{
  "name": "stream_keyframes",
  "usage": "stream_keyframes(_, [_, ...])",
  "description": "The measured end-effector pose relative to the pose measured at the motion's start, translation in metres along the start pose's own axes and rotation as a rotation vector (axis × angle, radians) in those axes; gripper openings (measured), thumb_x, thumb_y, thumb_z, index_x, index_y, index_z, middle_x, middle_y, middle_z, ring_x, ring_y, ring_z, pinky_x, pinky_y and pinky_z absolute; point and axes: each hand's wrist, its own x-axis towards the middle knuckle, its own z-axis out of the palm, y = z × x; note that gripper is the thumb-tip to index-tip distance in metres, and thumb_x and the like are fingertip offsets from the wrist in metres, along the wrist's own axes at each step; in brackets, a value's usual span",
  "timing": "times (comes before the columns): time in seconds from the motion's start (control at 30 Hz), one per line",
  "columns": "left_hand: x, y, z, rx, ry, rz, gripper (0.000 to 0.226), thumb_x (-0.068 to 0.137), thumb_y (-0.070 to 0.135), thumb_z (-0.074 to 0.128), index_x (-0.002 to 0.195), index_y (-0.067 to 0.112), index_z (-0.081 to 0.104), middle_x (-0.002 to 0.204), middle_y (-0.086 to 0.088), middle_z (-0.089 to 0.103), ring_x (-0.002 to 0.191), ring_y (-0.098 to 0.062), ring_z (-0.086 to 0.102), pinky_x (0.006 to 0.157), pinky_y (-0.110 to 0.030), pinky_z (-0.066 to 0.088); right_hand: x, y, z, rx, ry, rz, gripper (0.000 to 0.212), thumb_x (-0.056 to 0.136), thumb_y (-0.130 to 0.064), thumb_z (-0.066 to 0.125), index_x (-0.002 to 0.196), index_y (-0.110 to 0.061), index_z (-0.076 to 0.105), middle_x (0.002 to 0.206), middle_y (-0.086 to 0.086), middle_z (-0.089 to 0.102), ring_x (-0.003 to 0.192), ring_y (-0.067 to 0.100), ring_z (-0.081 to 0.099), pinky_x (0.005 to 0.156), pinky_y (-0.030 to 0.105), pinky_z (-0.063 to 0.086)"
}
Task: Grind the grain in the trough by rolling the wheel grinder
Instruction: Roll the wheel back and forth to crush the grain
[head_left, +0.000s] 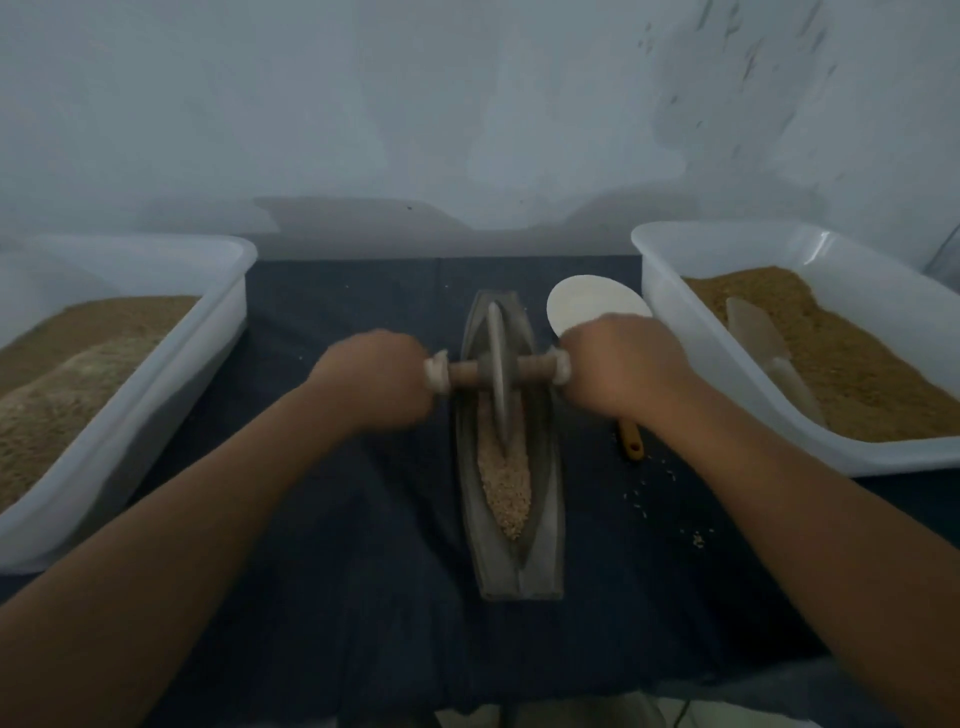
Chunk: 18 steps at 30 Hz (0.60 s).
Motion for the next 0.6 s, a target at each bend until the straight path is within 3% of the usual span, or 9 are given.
stream_keyframes(0.1, [0.026, 0.005, -0.006, 0.024, 0.147, -0.077, 0.025, 0.080, 0.046, 0.060, 0.074, 0.022, 0.060, 0.077, 0.003, 0.064, 0.071, -0.025, 0.064, 0.068, -0.035, 0.055, 0.027, -0.001, 0.002, -0.016, 0.118, 0.077, 0.026, 0.097, -0.033, 0.057, 0.073, -0.025, 0.059, 0.078, -0.002, 0.063, 0.076, 0.022, 0.064, 0.067, 0.035, 0.048])
stream_keyframes(0.2, [0.020, 0.009, -0.007, 0.004, 0.104, -0.065, 0.022, 0.082, 0.044, 0.061, 0.078, 0.022, 0.064, 0.081, 0.002, 0.066, 0.075, -0.025, 0.065, 0.068, -0.035, 0.053, 0.023, -0.003, 0.001, 0.020, 0.119, 0.083, 0.029, 0.098, -0.032, 0.057, 0.070, -0.024, 0.055, 0.075, -0.003, 0.060, 0.075, 0.021, 0.061, 0.067, 0.033, 0.043])
stream_keyframes(0.3, [-0.019, 0.005, 0.003, 0.006, 0.058, 0.022, 0.020, 0.077, 0.042, 0.061, 0.069, 0.025, 0.056, 0.071, 0.007, 0.061, 0.064, -0.018, 0.060, 0.059, -0.031, 0.049, -0.009, -0.001, -0.003, 0.055, -0.044, 0.012, 0.023, 0.094, -0.038, 0.061, 0.073, -0.028, 0.061, 0.078, -0.006, 0.061, 0.073, 0.015, 0.060, 0.059, 0.030, 0.039])
stream_keyframes(0.43, [-0.053, 0.000, 0.013, 0.094, 0.130, 0.117, 0.022, 0.068, 0.046, 0.056, 0.062, 0.026, 0.048, 0.058, 0.009, 0.049, 0.049, -0.010, 0.043, 0.048, -0.024, 0.029, -0.043, 0.006, -0.004, 0.107, -0.285, -0.039, 0.025, 0.076, -0.050, 0.057, 0.064, -0.029, 0.062, 0.064, -0.006, 0.062, 0.057, 0.009, 0.059, 0.050, 0.028, 0.041])
stream_keyframes(0.5, [-0.037, 0.003, 0.007, 0.118, 0.124, 0.091, 0.023, 0.070, 0.046, 0.057, 0.063, 0.025, 0.051, 0.060, 0.008, 0.051, 0.052, -0.014, 0.048, 0.050, -0.025, 0.034, -0.034, 0.005, 0.002, 0.089, -0.214, -0.009, 0.025, 0.082, -0.048, 0.058, 0.067, -0.028, 0.063, 0.065, -0.006, 0.062, 0.059, 0.010, 0.060, 0.051, 0.029, 0.044])
stream_keyframes(0.6, [0.010, 0.008, -0.012, 0.085, 0.115, -0.001, 0.026, 0.079, 0.046, 0.060, 0.068, 0.023, 0.055, 0.070, 0.007, 0.056, 0.065, -0.022, 0.057, 0.063, -0.032, 0.046, 0.000, 0.003, 0.014, 0.030, 0.089, 0.066, 0.026, 0.092, -0.043, 0.057, 0.071, -0.027, 0.060, 0.068, -0.005, 0.060, 0.062, 0.018, 0.059, 0.059, 0.034, 0.052])
